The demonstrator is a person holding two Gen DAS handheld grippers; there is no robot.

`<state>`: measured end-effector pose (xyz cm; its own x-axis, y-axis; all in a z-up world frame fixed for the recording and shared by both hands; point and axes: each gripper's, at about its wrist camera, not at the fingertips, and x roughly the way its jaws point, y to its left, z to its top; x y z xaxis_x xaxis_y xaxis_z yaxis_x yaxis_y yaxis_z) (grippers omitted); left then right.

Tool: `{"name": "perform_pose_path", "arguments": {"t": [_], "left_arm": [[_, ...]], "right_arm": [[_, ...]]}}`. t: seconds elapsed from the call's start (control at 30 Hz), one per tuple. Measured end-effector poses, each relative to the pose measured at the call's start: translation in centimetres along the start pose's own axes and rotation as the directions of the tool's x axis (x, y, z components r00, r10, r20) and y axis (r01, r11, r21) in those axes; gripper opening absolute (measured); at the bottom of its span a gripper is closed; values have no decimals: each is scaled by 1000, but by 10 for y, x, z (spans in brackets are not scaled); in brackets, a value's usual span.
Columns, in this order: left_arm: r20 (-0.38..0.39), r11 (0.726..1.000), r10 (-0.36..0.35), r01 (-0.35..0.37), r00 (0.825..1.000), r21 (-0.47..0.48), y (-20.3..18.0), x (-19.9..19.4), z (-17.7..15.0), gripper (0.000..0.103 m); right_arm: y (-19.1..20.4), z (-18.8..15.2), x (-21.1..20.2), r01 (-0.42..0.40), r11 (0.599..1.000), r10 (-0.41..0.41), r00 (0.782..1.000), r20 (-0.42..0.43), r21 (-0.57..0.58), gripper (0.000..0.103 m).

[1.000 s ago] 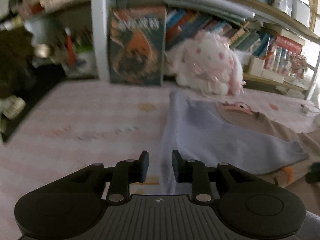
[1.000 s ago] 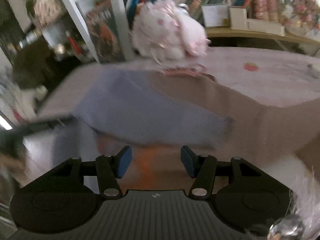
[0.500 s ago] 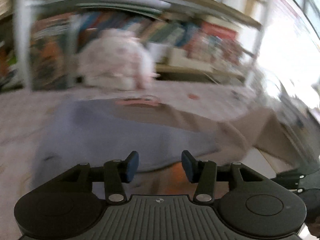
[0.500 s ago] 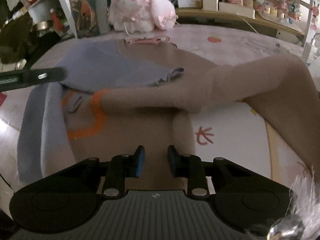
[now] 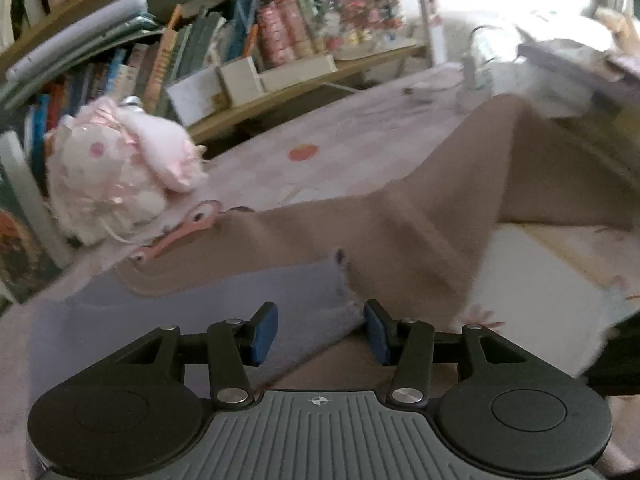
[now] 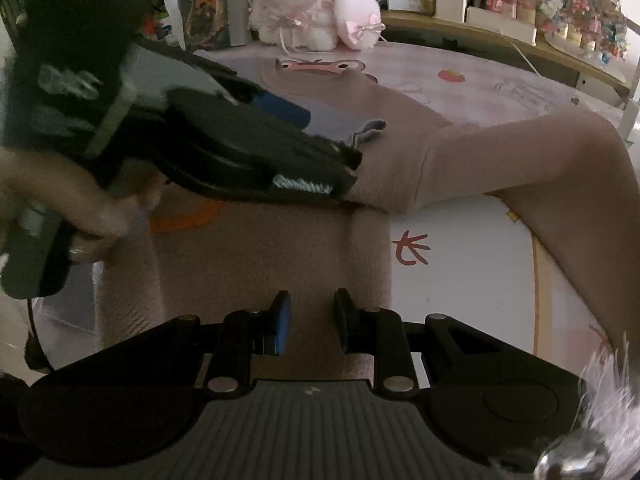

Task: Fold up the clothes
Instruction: 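Grasp the sweater edge with the left tool and lift it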

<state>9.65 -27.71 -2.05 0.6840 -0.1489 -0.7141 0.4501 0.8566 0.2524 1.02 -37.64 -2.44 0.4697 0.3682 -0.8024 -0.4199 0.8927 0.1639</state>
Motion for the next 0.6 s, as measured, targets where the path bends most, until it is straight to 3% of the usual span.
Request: {"name": "perform_pose_path", "arguments": {"t": [0.07, 0.17, 0.23, 0.33, 0.43, 0.5, 0.6], "left_arm": [[-14, 999, 17, -16, 1000, 41, -3, 3, -2, 29], [-26, 996, 20, -18, 999, 84, -4, 6, -5, 16], [-25, 998, 7, -6, 1000, 63, 4, 4, -5, 5], [19, 999, 7, -6, 1000, -47, 34, -10, -4, 5], [102, 981, 63, -43, 993, -189, 87, -44, -6, 5], [147, 953, 135, -88, 980, -291, 135, -71, -12, 5], [162, 883, 260, -168, 952, -437, 210, -109, -34, 5]], "right_arm": [[-2, 0, 0, -10, 1000, 10, 1000, 0, 7, 23], [-3, 1, -1, -18, 1000, 18, 1000, -2, 12, 23], [-4, 2, -1, -21, 1000, 21, 1000, -4, 13, 23], [-3, 2, -2, -20, 1000, 20, 1000, -6, 8, 23], [1, 1, -2, -4, 1000, 4, 1000, -5, 3, 23], [5, 0, -1, 13, 1000, -13, 1000, -4, -9, 23], [11, -1, 1, 45, 999, -45, 999, 1, -25, 23]]}}
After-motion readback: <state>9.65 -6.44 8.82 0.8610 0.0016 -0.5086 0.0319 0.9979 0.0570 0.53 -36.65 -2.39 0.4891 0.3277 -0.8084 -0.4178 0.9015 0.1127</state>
